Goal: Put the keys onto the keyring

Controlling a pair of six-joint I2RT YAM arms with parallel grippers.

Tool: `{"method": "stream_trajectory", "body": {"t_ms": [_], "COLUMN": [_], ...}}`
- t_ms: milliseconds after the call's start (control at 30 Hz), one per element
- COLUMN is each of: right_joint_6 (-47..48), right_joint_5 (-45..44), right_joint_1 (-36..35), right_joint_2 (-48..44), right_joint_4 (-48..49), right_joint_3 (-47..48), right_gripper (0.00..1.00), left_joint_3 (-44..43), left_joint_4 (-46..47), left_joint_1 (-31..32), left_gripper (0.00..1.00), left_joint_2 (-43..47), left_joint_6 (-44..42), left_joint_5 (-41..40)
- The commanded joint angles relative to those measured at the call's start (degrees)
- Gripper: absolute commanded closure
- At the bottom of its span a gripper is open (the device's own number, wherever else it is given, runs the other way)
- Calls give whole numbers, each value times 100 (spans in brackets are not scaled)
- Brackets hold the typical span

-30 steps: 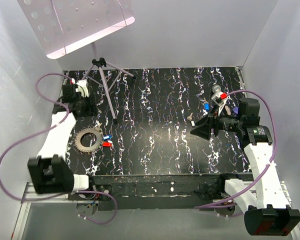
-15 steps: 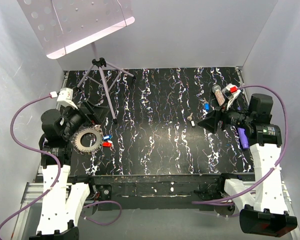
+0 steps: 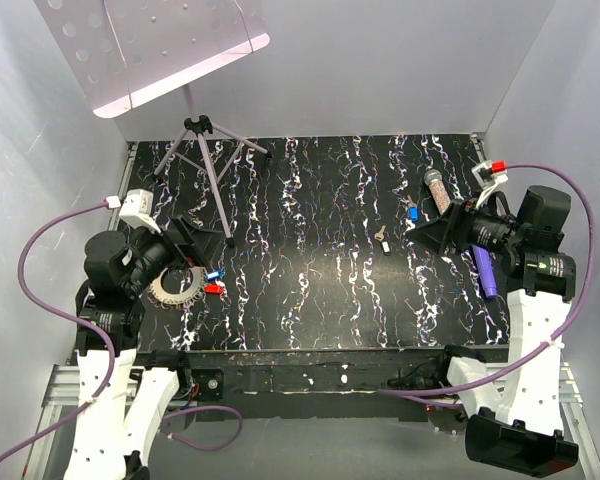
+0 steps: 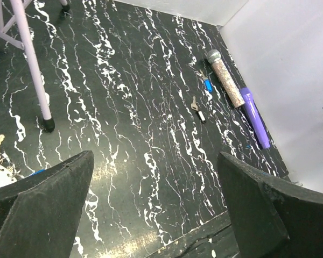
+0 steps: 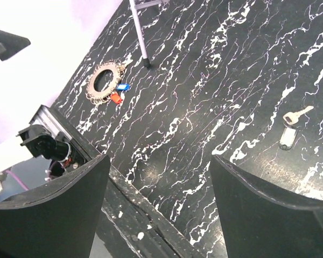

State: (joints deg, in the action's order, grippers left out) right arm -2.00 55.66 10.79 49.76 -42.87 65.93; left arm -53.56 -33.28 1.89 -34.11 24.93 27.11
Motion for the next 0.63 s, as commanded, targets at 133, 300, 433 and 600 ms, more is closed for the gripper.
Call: {"method": "stream_trajectory", "body": {"t_ms": [133,300,433,600], "right_joint_6": [-1522,-1602,-1602,-1663], "right_joint_5": [-907,-1119,-1066,-890], "right_joint_1": [169,204,257,345], "right_joint_2": [-238,-265,-291,-300], "right_joint_4": [446,490,517,639], "right_joint_3": [175,113,78,-27], "right_gripper": [12,10,10,10], "left_joint_3": [-190,-304,-304,-252], "left_joint_4": [-425,-574,-662,-750], "left_joint_1": [92,101,145,189], "left_gripper": [2,2,2,2], "left_joint_2": [132,124,132,176], "left_joint_6": [135,-14,-163,-278], "left_joint_5": [-743,-743,-804,-901]}}
